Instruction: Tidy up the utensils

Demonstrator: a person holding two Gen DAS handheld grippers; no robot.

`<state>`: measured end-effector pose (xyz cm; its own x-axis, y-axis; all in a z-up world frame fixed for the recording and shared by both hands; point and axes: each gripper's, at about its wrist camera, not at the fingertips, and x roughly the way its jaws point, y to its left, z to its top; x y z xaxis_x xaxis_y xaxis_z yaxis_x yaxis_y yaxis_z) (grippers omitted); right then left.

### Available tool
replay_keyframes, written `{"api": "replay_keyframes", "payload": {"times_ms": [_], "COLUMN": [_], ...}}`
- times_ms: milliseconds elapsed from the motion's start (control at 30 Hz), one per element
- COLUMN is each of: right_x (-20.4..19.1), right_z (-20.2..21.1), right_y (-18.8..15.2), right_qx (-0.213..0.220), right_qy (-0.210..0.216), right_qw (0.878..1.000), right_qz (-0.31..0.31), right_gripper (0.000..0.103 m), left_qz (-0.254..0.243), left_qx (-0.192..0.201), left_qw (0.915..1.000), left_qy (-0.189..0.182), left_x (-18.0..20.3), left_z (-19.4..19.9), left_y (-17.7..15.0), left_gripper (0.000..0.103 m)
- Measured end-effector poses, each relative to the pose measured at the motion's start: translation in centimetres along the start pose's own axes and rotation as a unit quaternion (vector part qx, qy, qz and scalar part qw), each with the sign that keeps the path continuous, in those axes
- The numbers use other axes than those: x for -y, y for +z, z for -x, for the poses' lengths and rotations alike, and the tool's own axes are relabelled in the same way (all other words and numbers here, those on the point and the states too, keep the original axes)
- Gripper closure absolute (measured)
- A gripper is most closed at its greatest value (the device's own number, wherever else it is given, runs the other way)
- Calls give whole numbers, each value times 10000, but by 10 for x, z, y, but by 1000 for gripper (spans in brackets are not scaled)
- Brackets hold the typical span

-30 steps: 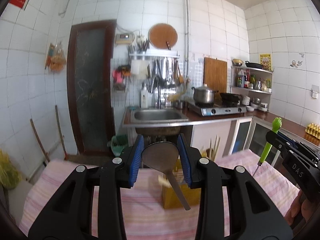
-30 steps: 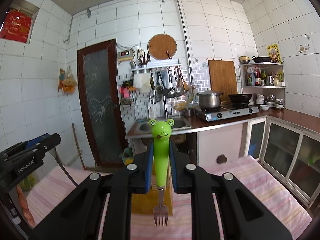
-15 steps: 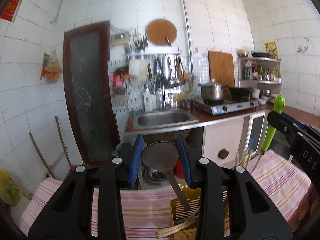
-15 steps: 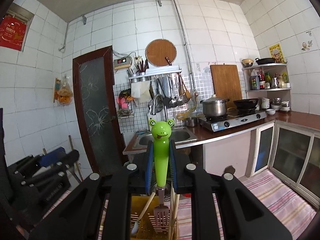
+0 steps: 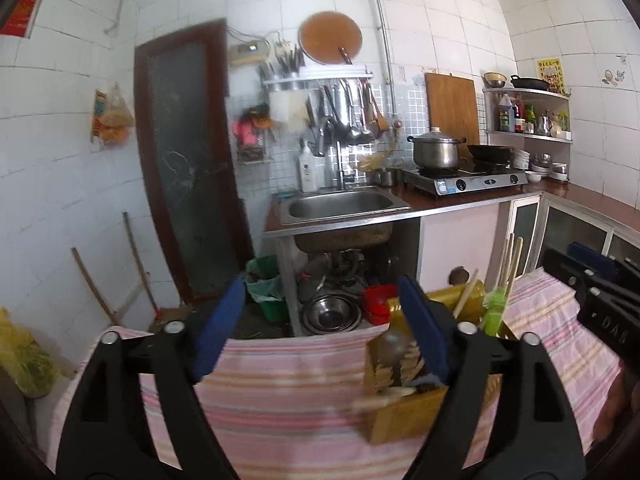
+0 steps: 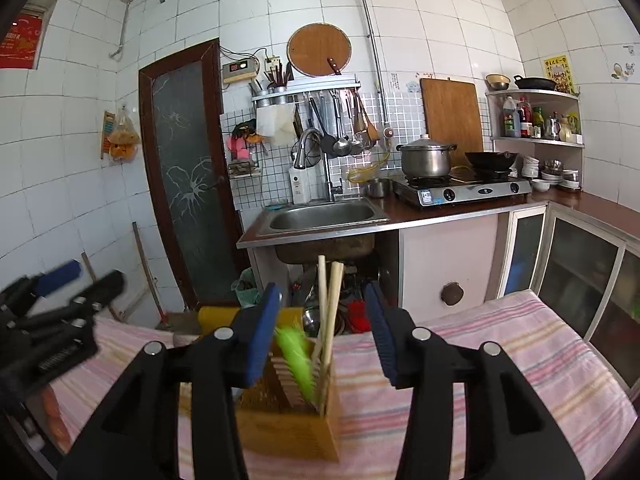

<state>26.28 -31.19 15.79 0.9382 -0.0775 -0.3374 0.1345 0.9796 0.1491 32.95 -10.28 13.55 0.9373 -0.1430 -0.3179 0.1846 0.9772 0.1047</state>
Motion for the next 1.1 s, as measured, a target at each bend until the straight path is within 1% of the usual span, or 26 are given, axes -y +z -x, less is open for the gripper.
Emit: {"api": "replay_keyframes", "payload": {"times_ms": [33,67,133,167,200,233,267,367,433,467,533,600,667,800,967,1033,1100], "right_x": [0,1,0,0,-1,-2,-2,-8,-13,-15,-18,-19,-18,-18,-24,-25,-27], "right_z": [9,24,48,64,78,96,106,149,177,185,205,217,226,229,223,222,222], "right_y": [0,-1,-5,-9,-14,-22,-27,-52,-71,-78,-97,-112,-130,-154,-177,-185,-192], "right_qx": [5,19,34,44,57,61,60,122,167,177,191,201,175,104,13,71,156], "right_qy": [8,40,58,97,139,176,202,292,335,349,290,281,245,43,-41,-96,-149], "right_qw": [10000,10000,10000,9999,9999,9998,9997,9992,9989,9988,9988,9990,9993,9997,9993,9990,9983], "right_qz": [11,30,60,80,87,109,140,240,272,295,344,292,208,196,359,423,538], "right_gripper": [48,47,39,37,33,28,26,19,13,12,8,6,5,5,5,5,5], "left_qz": [78,122,198,217,226,242,283,476,595,649,708,786,838,712,773,771,620], "left_qx": [-19,-25,33,106,137,184,220,166,157,176,186,250,342,273,170,207,280], "left_qw": [10000,9999,9998,9997,9997,9995,9993,9987,9981,9977,9972,9966,9958,9968,9965,9965,9970], "left_qy": [-35,-58,-37,-7,7,-18,-47,-55,-58,-85,-124,-28,154,220,251,265,369], "left_x": [-6,-9,-17,-22,-23,-27,-30,-37,-40,-41,-40,-40,-38,-31,-30,-29,-25], "left_z": [15,24,53,72,84,101,117,156,183,195,215,234,247,251,244,243,243], "left_y": [-2,-4,-9,-13,-16,-21,-26,-47,-67,-77,-97,-123,-147,-184,-211,-218,-224], "left_gripper": [16,11,5,5,5,5,5,5,5,5,5,5,5,5,5,5,5]}}
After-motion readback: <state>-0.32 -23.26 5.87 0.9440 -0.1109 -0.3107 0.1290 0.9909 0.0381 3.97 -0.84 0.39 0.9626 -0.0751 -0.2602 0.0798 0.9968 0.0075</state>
